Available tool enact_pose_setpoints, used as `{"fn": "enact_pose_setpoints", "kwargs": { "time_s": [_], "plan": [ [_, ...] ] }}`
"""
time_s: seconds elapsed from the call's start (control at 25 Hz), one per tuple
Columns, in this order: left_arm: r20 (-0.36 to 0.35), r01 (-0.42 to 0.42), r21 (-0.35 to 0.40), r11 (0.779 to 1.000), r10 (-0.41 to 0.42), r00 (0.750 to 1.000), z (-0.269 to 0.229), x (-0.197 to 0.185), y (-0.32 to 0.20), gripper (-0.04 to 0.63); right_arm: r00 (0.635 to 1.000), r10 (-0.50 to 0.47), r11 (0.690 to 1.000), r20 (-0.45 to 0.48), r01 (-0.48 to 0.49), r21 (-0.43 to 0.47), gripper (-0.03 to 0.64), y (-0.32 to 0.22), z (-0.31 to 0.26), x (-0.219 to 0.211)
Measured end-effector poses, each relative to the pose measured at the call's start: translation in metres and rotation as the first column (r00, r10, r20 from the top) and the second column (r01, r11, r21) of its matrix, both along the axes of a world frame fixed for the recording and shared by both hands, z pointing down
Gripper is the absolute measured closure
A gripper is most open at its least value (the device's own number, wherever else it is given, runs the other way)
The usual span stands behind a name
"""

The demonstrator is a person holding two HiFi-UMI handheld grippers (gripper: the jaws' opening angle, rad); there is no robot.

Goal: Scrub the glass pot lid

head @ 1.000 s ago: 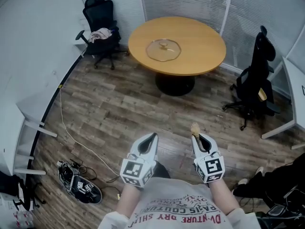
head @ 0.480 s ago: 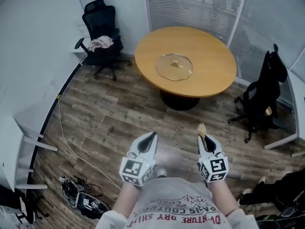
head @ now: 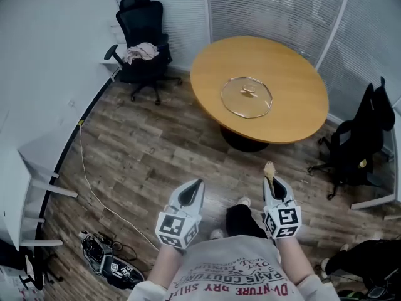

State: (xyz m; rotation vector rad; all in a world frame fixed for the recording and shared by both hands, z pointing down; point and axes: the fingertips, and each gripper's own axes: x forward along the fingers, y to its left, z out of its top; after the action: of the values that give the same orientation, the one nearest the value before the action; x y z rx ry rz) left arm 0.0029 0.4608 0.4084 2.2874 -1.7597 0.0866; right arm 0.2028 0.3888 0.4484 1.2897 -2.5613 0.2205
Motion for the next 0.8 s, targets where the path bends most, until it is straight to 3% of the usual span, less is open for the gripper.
{"fn": "enact_pose_setpoints", "kwargs": {
  "time_s": [0.2,0.52,0.8],
  "plan": [
    [0.006,0.033,-0.012,0.999,-0.033,0.999,0.008,-0.02,-0.062,0.588,0.999,-0.047,0.999,-0.002,0.047,-0.024,0.565,-0.066,0.013,-0.021],
    [0.028,0.062,-0.004,0.998,-0.062,0.998,-0.006,-0.031,-0.208,0.588,0.997,-0.072,0.996,0.001,0.072,-0.057,0.565,-0.214,0.015,-0.023],
    [0.029,0.051,-0.011,0.999,-0.051,0.998,-0.002,-0.011,-0.317,0.588,0.995,-0.093,0.991,-0.022,0.09,-0.101,0.565,-0.311,0.031,-0.013]
  ]
}}
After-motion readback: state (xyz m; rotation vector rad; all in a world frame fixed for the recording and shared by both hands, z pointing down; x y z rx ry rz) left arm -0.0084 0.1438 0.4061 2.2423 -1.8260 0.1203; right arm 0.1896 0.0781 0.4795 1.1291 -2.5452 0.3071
